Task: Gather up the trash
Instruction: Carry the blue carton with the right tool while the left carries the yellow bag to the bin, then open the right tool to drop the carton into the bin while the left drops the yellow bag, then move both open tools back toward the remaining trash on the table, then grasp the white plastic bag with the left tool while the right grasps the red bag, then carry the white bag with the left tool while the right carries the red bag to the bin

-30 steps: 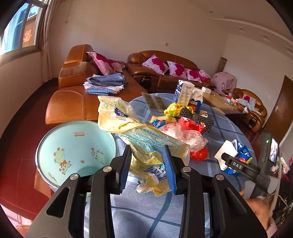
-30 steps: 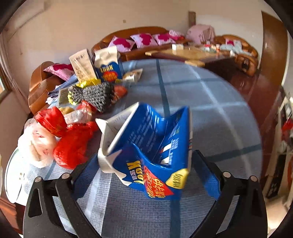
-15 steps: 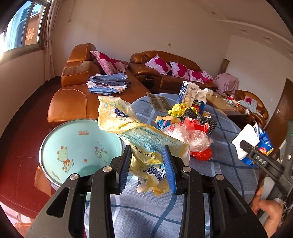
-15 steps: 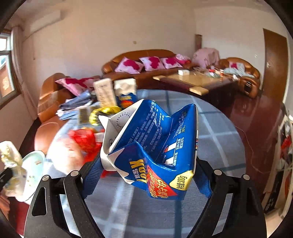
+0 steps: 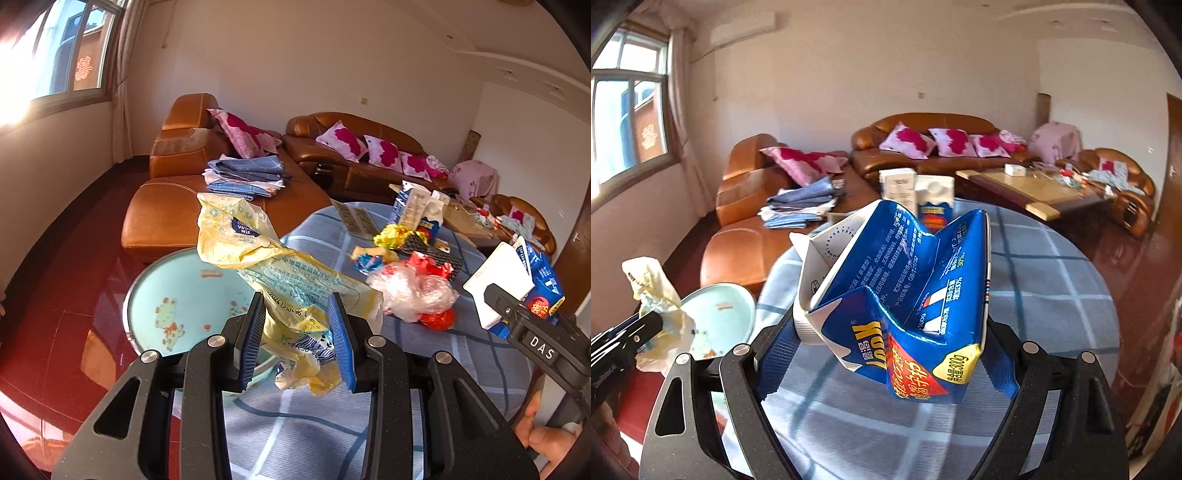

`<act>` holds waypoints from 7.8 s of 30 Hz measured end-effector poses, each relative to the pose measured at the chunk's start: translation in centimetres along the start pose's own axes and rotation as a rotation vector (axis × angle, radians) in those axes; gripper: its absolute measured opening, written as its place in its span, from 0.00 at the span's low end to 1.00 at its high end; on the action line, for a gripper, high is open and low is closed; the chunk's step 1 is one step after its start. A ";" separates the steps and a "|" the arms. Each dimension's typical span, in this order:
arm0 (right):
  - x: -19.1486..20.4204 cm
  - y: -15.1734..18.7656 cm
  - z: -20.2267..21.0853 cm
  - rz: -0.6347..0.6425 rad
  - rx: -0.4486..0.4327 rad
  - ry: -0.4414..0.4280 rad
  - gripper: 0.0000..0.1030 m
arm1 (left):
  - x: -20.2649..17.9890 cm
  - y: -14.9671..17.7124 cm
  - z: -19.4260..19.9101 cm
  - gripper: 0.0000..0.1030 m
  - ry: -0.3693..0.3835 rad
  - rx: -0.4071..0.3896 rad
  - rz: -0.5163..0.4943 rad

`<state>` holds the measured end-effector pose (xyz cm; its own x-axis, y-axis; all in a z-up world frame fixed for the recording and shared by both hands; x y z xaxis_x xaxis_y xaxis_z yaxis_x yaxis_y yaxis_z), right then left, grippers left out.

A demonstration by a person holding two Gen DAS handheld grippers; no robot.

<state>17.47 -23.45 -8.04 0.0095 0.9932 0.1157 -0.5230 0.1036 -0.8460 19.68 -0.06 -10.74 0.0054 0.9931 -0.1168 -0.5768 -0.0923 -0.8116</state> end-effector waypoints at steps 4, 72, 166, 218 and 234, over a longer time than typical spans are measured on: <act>2.6 -0.2 -0.4 0.031 0.008 -0.037 0.83 | 1.8 -0.3 0.3 0.34 -0.021 -0.004 0.018; 20.1 1.8 -11.2 0.134 0.200 -0.410 0.84 | 12.6 1.8 -9.2 0.34 -0.220 0.185 0.088; -13.7 5.2 -2.4 -0.296 0.107 0.065 0.67 | -14.7 0.0 -8.1 0.81 0.053 0.087 -0.188; -8.0 3.8 -3.5 -0.279 0.110 -0.013 0.15 | -8.5 1.1 -5.4 0.16 0.021 0.081 -0.170; -5.2 3.7 0.5 -0.214 0.059 -0.037 0.15 | -6.9 1.3 -2.5 0.16 -0.004 0.051 -0.171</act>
<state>15.04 -28.21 -11.46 0.0952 0.9462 0.3092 -0.5613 0.3076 -0.7683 20.95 -7.24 -12.41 0.1038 0.9943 0.0225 -0.6081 0.0814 -0.7897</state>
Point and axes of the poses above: each gripper's, at about its wrist camera, not at the fingertips, and z roughly against the way its jaws point, x to its left, y to its underside, the point moved 10 cm from there along -z, roughly the way its jaws point, and after that the axes turned 7 degrees about -y, right-handed, at the moved point
